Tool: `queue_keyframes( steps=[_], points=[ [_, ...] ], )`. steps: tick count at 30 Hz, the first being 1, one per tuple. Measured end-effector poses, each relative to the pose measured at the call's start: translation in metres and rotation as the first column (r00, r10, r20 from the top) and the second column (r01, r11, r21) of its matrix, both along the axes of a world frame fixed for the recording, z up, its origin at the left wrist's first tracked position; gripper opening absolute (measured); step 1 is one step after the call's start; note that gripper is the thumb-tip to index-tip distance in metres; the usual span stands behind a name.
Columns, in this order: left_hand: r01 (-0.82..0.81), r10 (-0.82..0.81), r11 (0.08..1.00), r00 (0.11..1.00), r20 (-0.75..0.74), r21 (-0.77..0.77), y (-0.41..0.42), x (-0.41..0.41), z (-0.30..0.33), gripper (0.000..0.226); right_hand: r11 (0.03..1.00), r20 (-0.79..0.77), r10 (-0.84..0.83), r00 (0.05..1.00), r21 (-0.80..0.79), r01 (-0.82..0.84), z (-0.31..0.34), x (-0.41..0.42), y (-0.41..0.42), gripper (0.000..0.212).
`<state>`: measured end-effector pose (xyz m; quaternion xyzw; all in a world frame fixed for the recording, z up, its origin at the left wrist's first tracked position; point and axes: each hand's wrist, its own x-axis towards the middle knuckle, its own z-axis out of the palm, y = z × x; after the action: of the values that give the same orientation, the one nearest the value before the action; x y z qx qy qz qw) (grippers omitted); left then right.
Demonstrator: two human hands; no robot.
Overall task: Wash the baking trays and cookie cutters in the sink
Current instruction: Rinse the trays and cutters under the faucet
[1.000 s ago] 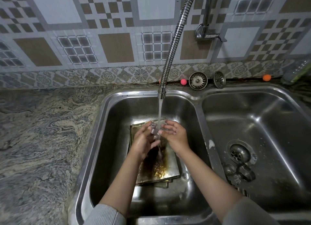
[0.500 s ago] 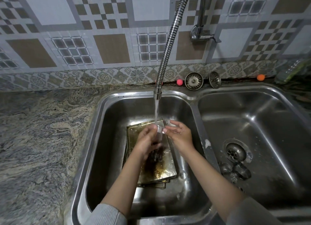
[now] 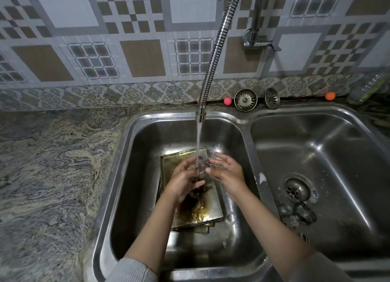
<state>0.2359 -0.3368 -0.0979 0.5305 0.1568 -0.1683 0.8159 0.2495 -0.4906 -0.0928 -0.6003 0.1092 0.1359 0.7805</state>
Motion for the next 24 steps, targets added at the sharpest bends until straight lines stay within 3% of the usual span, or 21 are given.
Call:
queue_keyframes(
  steps=[9,24],
  points=[
    [-0.007,0.007,1.000,1.000,-0.002,-0.015,0.003,-0.005,-0.003,0.069,1.000,0.037,0.025,0.999,0.014,-0.026,0.003,-0.002,0.002,0.059],
    [-0.013,0.013,1.000,1.000,0.001,0.005,-0.010,0.002,0.001,0.075,0.999,0.106,0.047,0.993,-0.020,-0.045,0.006,0.001,-0.016,0.057]
  ],
)
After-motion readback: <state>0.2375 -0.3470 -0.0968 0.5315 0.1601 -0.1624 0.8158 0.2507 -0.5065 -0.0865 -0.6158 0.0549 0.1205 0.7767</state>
